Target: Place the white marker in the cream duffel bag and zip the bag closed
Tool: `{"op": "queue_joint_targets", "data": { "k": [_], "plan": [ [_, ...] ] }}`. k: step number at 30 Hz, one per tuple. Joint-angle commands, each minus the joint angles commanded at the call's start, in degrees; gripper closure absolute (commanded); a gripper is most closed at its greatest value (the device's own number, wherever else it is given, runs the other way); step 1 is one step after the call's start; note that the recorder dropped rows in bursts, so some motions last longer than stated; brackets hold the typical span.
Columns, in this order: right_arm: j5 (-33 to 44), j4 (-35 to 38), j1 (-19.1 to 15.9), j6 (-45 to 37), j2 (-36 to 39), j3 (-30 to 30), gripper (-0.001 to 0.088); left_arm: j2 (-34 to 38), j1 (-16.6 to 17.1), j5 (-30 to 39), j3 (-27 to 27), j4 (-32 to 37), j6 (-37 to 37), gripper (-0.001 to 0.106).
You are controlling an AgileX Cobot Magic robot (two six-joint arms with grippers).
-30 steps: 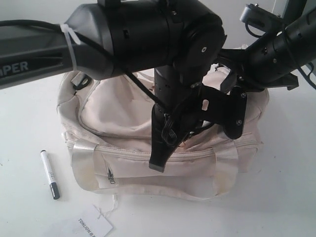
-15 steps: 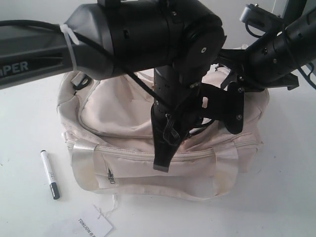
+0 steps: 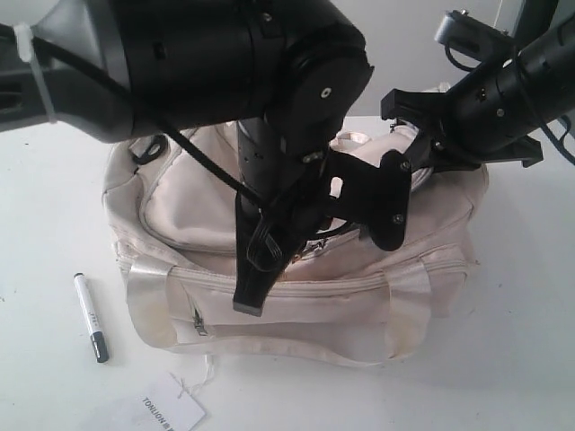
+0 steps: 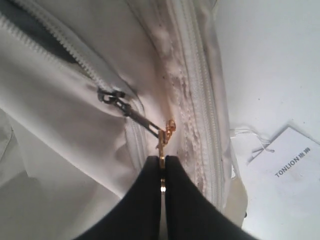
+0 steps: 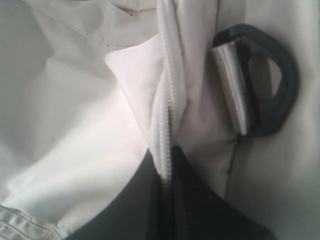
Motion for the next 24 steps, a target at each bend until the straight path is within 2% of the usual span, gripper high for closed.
{"op": "queue_joint_targets", "data": {
  "k": [14, 19, 24],
  "plan": [
    [-0.11, 0.00, 0.00, -0.01, 0.00, 0.00, 0.0868, 0.00, 0.00, 0.00, 0.00, -0.21, -5.36, 0.105],
    [-0.11, 0.11, 0.00, -0.01, 0.00, 0.00, 0.0868, 0.00, 0.00, 0.00, 0.00, -4.72, -7.82, 0.105],
    [0.14, 0.11, 0.00, -0.01, 0.00, 0.00, 0.0868, 0.00, 0.00, -5.99, 0.00, -7.09, -12.53, 0.105]
  ]
}}
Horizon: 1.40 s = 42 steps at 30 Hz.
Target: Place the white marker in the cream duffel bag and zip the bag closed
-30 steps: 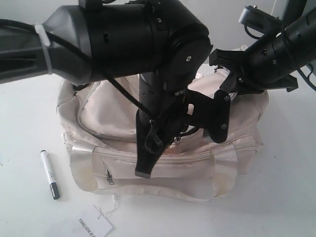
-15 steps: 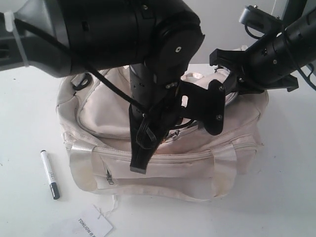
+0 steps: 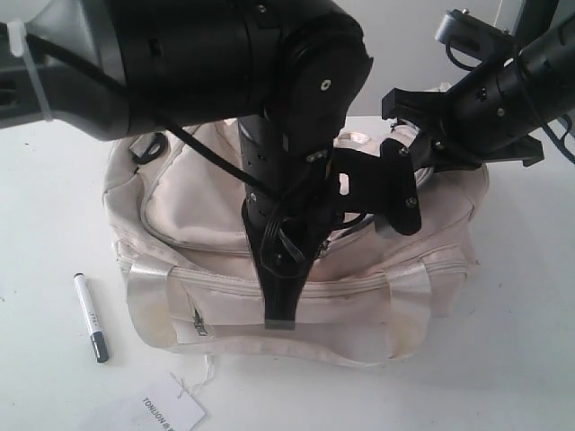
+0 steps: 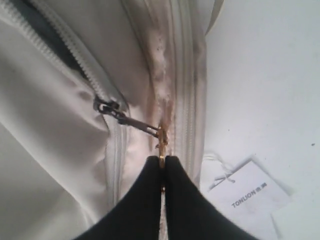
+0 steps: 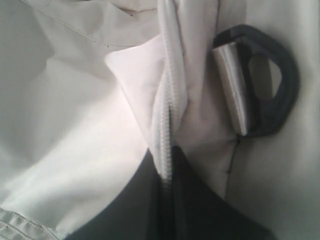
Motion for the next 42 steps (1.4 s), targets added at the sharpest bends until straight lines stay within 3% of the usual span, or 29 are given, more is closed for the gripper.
{"op": "queue_joint_targets", "data": {
  "k": [6, 12, 15, 16, 19, 22, 24, 30, 33, 38, 42],
  "plan": [
    [0.00, 0.00, 0.00, 0.00, 0.00, 0.00, 0.0868, 0.00, 0.00, -3.02, 0.00, 1.07, -5.30, 0.105],
    [0.00, 0.00, 0.00, 0.00, 0.00, 0.00, 0.0868, 0.00, 0.00, -5.02, 0.00, 1.97, -5.93, 0.104],
    [0.00, 0.00, 0.00, 0.00, 0.00, 0.00, 0.0868, 0.00, 0.00, -5.49, 0.00, 2.62, -5.93, 0.094],
    [0.00, 0.00, 0.00, 0.00, 0.00, 0.00, 0.0868, 0.00, 0.00, -5.44, 0.00, 2.77, -5.93, 0.083],
    [0.00, 0.00, 0.00, 0.00, 0.00, 0.00, 0.0868, 0.00, 0.00, -5.29, 0.00, 2.77, -5.93, 0.070],
    [0.00, 0.00, 0.00, 0.00, 0.00, 0.00, 0.0868, 0.00, 0.00, -2.58, 0.00, 2.77, -5.93, 0.063],
    [0.00, 0.00, 0.00, 0.00, 0.00, 0.00, 0.0868, -0.36, 0.00, 1.30, -0.85, 3.18, -8.84, 0.062],
    [0.00, 0.00, 0.00, 0.00, 0.00, 0.00, 0.0868, -4.67, 1.17, 0.47, -1.07, 3.95, -24.55, 0.062],
    [0.22, 0.00, 0.00, 0.00, 0.00, 0.00, 0.0868, -5.58, 4.26, 0.32, -0.96, 0.70, -31.92, 0.062],
    [0.22, 0.00, 0.00, 0.00, 0.00, 0.00, 0.0868, -5.71, 8.37, -0.52, -0.58, -10.90, -32.74, 0.062],
    [0.22, 0.00, 0.00, 0.00, 0.00, 0.00, 0.0868, -5.71, 9.27, -1.53, -0.48, -15.80, -33.46, 0.062]
  ]
}}
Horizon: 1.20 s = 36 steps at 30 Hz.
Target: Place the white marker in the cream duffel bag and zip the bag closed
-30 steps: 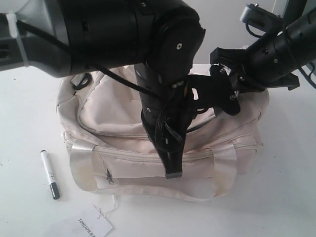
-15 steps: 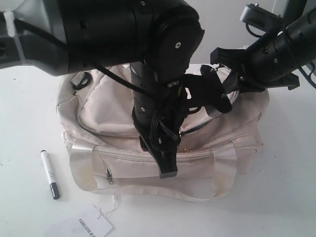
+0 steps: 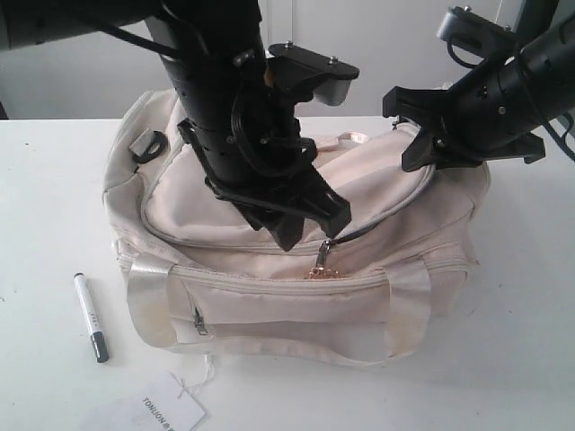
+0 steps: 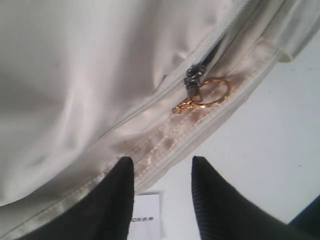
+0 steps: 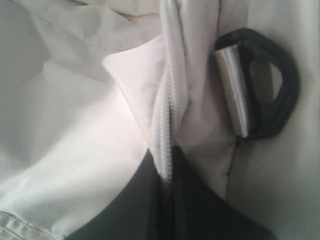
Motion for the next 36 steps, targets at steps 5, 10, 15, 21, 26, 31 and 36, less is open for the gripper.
{"op": "queue_joint_targets", "data": {
  "k": [5, 10, 15, 21, 26, 31, 36],
  "plan": [
    [0.11, 0.00, 0.00, 0.00, 0.00, 0.00, 0.0868, 0.00, -0.11, -3.12, 1.75, -1.79, -3.03, 0.062],
    [0.22, 0.00, 0.00, 0.00, 0.00, 0.00, 0.0868, 0.00, -0.11, -9.28, 6.49, -2.04, -8.78, 0.062],
    [0.22, 0.00, 0.00, 0.00, 0.00, 0.00, 0.0868, 0.00, -0.11, -15.19, 9.80, -2.19, -13.78, 0.062],
    [0.22, 0.00, 0.00, 0.00, 0.00, 0.00, 0.0868, 0.00, -0.11, -20.04, 11.60, -2.43, -18.92, 0.055],
    [0.22, 0.00, 0.00, 0.00, 0.00, 0.00, 0.0868, 0.75, -0.11, -20.45, 11.97, -2.43, -20.25, 0.046],
    [0.22, 0.00, 0.00, 0.00, 0.00, 0.00, 0.0868, 2.76, -0.11, -20.89, 11.97, -3.28, -20.85, 0.045],
    [0.22, 0.00, 0.00, 0.00, 0.00, 0.00, 0.0868, 4.69, -0.21, -20.54, 11.97, -4.52, -20.09, 0.045]
  ]
}}
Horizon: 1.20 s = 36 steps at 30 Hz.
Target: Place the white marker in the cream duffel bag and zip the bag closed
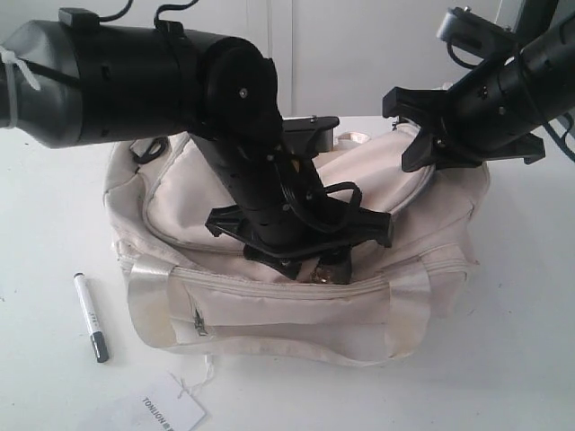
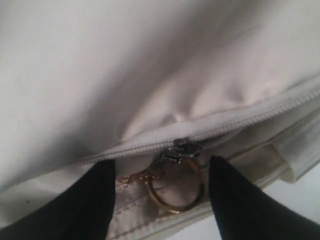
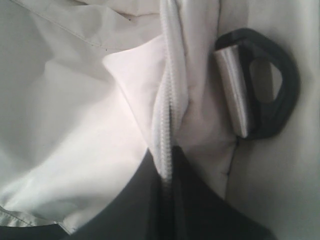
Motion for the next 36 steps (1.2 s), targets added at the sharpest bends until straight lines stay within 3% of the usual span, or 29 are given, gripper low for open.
{"op": "queue_joint_targets", "data": {
  "k": [2, 4, 7, 12, 28, 36],
  "plan": [
    [-0.13, 0.00, 0.00, -0.21, 0.00, 0.00, 0.0868, 0.00, 0.00, 0.37, 0.00, 0.00, 1.58, 0.047],
    [-0.13, 0.00, 0.00, -0.21, 0.00, 0.00, 0.0868, 0.00, 0.00, 1.17, 0.00, 0.15, 1.80, 0.057],
    [-0.13, 0.00, 0.00, -0.21, 0.00, 0.00, 0.0868, 0.00, 0.00, 1.72, 0.00, 0.75, 2.07, 0.082],
    [-0.13, 0.00, 0.00, -0.21, 0.00, 0.00, 0.0868, 0.00, 0.00, 2.01, 0.00, 0.75, 3.28, 0.104],
    [0.00, -0.12, 0.00, -0.44, 0.00, 0.00, 0.0868, -4.14, 0.00, 2.83, -0.10, 5.39, 15.89, 0.105],
    [0.00, -1.52, 0.00, -1.57, 0.00, 0.00, 0.0868, -4.14, 0.00, 8.36, -0.10, 11.44, 19.61, 0.105]
  ]
}}
